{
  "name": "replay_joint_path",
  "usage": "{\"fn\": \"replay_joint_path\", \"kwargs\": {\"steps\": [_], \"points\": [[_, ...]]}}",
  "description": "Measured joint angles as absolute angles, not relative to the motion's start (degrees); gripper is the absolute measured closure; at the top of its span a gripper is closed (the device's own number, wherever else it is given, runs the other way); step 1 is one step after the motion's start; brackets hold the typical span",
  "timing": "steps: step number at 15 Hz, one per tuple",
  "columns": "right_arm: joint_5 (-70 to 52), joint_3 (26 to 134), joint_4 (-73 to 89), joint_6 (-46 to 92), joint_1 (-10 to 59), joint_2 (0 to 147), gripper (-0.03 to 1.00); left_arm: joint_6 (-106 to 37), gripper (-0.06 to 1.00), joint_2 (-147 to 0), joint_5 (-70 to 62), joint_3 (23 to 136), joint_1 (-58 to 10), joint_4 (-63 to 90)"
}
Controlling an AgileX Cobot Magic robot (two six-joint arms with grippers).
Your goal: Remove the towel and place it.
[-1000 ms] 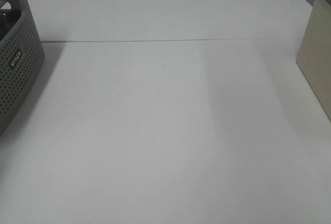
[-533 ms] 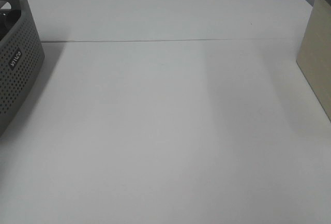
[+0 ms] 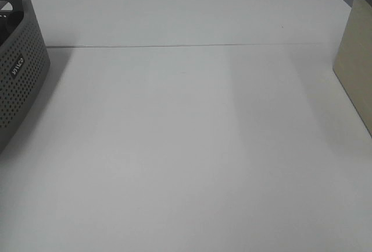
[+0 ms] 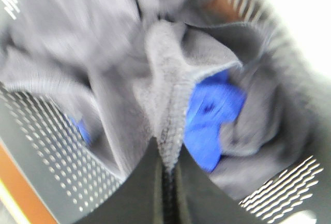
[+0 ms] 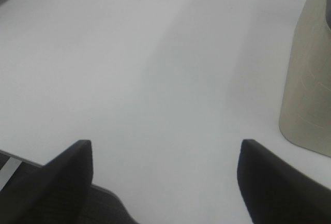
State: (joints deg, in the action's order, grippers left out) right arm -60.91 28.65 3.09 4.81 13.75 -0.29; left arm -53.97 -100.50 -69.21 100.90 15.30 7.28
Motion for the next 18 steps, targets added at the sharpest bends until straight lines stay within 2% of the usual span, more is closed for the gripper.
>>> {"fn": "replay_joint_path", "kwargs": {"steps": [5, 7, 15, 16, 17, 18], "points": [[-60.91, 28.65, 3.09, 4.81, 13.75, -0.29, 0.22, -51.8, 0.94, -89.78, -69.16, 100.9, 15.3, 14.61], [-60.91, 28.65, 3.09, 4.81, 13.75, -0.29, 0.22, -51.22, 0.94, -84.57, -69.04, 100.9, 13.12, 16.44], [-60.28, 28.88, 3.27, 4.81, 13.75, -0.17, 0.22, -44.06, 0.94, -80.16, -62.17, 107.83, -5.67, 16.56], [-58.67, 29.34, 3.95, 4.81, 13.75, 0.57, 0.22, -43.49, 0.94, -80.56, -61.65, 108.52, -8.77, 16.62], [-51.22, 29.51, 8.14, 4.81, 13.75, 5.16, 0.22, -41.54, 0.94, -82.51, -61.48, 109.55, -15.53, 16.67], [-46.98, 29.51, 10.54, 5.21, 13.75, 8.08, 0.22, -40.97, 0.94, -83.82, -61.48, 110.07, -18.28, 16.67]]}}
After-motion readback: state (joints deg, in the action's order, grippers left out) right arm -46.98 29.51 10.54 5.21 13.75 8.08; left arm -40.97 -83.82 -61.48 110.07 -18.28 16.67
